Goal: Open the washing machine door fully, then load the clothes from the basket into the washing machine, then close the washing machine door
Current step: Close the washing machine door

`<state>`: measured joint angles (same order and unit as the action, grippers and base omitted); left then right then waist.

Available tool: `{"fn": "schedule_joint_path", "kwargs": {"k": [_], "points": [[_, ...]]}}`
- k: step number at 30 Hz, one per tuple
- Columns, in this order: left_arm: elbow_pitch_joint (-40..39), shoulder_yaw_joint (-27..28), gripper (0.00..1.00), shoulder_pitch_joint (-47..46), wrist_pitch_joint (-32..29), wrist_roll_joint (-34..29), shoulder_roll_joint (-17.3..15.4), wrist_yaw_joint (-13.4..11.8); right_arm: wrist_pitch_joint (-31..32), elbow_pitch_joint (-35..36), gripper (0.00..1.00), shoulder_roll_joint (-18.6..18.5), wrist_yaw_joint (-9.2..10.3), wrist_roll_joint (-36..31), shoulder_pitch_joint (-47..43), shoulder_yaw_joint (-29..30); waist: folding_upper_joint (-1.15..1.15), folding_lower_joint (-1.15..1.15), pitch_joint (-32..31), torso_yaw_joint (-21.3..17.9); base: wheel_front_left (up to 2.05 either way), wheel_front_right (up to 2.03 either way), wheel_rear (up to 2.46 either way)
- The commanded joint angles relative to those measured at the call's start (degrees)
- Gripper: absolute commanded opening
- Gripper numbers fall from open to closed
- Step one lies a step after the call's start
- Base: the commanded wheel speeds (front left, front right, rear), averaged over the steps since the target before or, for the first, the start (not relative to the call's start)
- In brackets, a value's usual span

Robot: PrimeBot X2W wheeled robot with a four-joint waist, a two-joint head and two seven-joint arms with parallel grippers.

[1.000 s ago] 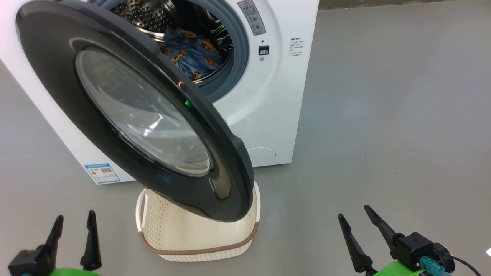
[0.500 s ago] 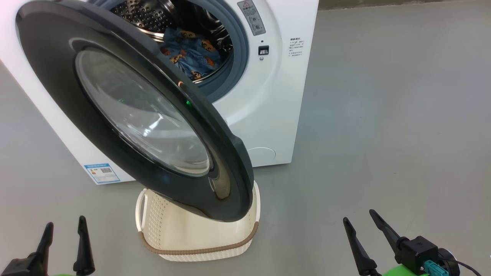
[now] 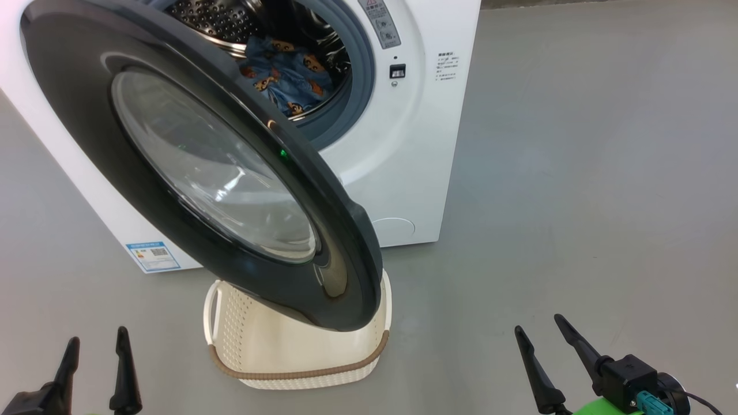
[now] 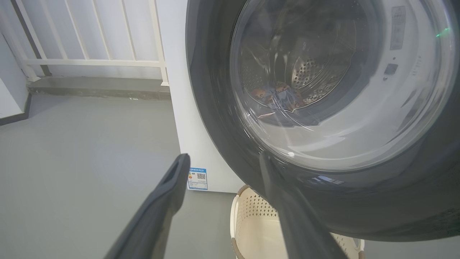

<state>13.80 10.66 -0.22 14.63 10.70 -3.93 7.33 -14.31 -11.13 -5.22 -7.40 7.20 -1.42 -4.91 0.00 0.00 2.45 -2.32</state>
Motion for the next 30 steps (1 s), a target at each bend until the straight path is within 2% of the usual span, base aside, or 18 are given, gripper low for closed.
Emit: {"fn": "schedule_joint_path", "kwargs": {"k": [1,3,4,5,6,7,19,30], "points": [[-1.0,2.1,1.00,-1.8,0.4,-0.8,-0.9,0.1,-0.7,1.5,1.00,-0.2,-0.09,0.0,0.7,-1.2,0.00,0.00,0.1,0.0,0.00,0.00,0.00],[-0.9,2.2,1.00,-1.8,0.4,-0.8,-0.9,0.1,-0.7,1.5,1.00,-0.2,-0.09,0.0,0.7,-1.2,0.00,0.00,0.1,0.1,0.00,0.00,0.00],[-0.9,2.2,1.00,-1.8,0.4,-0.9,-0.9,0.1,-0.7,1.4,0.82,-0.2,-0.09,0.0,0.7,-1.3,0.00,0.00,0.1,0.1,0.00,0.00,0.00],[-0.9,2.2,1.00,-1.8,0.4,-0.9,-0.9,0.1,-0.7,1.4,0.41,-0.2,-0.09,0.0,0.7,-1.3,0.00,0.00,0.1,0.1,0.00,0.00,0.00],[-0.8,2.2,1.00,-1.8,0.4,-0.9,-0.9,0.1,-0.7,1.5,0.09,-0.2,-0.09,-0.1,0.8,-1.3,0.00,0.00,0.1,0.1,0.00,0.00,0.00],[-0.9,2.1,1.00,-1.8,0.4,-0.9,-0.9,0.1,-0.7,1.5,0.00,-0.2,-0.09,-0.2,0.8,-1.3,0.00,0.00,0.2,0.0,0.00,0.00,0.00],[-1.2,1.5,1.00,-1.1,0.4,-0.5,-1.1,0.1,-0.7,1.9,0.00,-0.2,-0.09,-0.4,1.9,-1.2,0.00,0.00,0.4,-0.1,0.00,0.00,0.00],[-1.1,1.5,1.00,-1.3,0.4,-0.2,-1.3,0.1,-0.7,10.2,0.00,-1.6,-0.09,-1.4,8.8,-3.7,0.00,0.00,0.2,0.2,0.00,0.00,0.00]]}}
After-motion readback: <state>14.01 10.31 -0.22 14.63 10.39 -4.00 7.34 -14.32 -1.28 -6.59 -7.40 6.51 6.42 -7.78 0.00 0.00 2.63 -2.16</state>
